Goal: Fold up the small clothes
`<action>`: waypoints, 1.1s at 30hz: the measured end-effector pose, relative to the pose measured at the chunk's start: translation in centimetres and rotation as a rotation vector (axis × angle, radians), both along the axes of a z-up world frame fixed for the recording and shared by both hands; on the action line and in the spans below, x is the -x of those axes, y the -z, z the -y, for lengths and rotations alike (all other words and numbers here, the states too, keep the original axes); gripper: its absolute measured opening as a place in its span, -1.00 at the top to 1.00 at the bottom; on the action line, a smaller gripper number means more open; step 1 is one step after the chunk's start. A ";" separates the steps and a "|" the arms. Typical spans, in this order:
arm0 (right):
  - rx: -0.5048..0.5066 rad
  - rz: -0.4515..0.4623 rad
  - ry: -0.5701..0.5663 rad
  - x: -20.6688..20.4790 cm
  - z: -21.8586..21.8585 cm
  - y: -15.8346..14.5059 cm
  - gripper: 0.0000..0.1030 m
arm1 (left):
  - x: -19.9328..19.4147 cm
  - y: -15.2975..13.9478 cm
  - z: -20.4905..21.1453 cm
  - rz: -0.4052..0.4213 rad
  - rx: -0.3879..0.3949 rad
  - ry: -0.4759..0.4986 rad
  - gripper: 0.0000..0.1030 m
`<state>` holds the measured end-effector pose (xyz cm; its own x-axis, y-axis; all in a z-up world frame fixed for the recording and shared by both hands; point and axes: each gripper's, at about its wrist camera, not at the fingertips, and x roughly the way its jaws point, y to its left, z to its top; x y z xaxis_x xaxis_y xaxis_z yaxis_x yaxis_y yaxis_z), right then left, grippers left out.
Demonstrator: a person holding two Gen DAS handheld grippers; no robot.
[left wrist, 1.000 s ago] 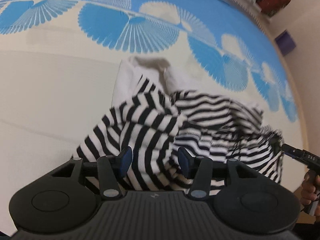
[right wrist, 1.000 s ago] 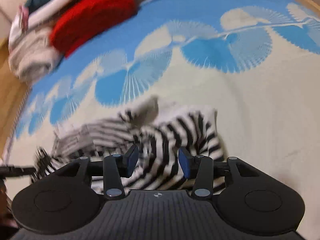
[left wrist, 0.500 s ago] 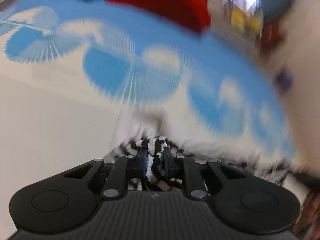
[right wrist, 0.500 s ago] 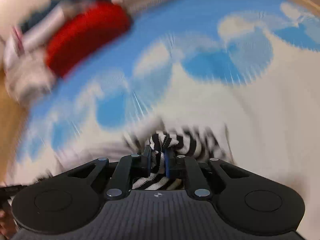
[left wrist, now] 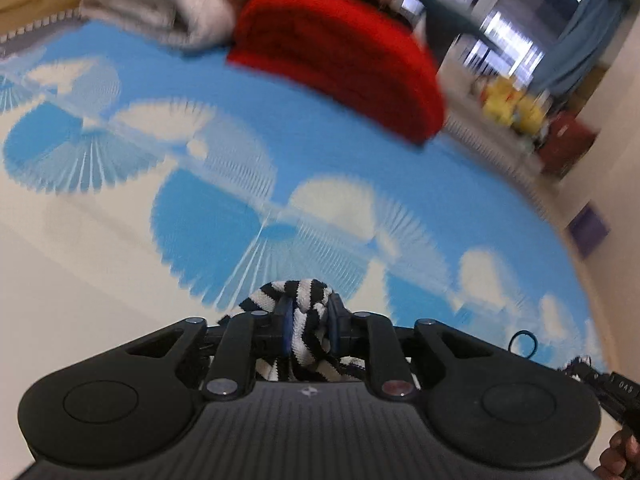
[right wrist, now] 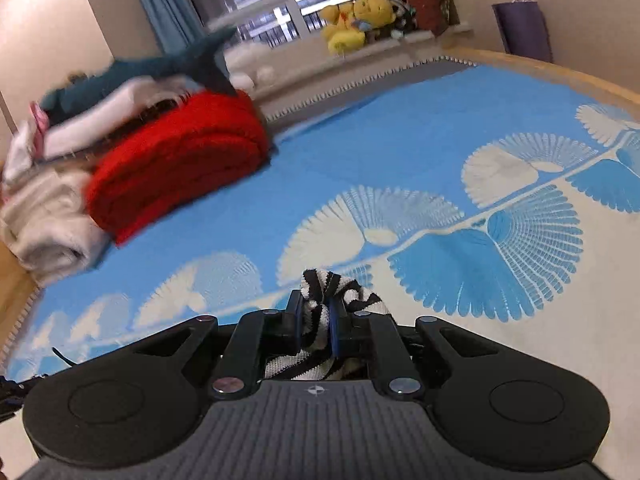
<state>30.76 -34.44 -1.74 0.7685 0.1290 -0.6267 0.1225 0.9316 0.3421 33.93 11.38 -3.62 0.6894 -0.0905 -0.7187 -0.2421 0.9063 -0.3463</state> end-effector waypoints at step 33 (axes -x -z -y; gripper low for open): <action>0.123 -0.229 -0.445 0.3 -9.5 2.8 0.93 | 0.6 -0.4 -0.3 0.004 -0.124 0.133 0.97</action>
<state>30.49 -24.95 -4.49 0.4971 0.3269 -0.8038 -0.2362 0.9423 0.2372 33.34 11.67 -3.26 0.6799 -0.0916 -0.7276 -0.1166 0.9660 -0.2306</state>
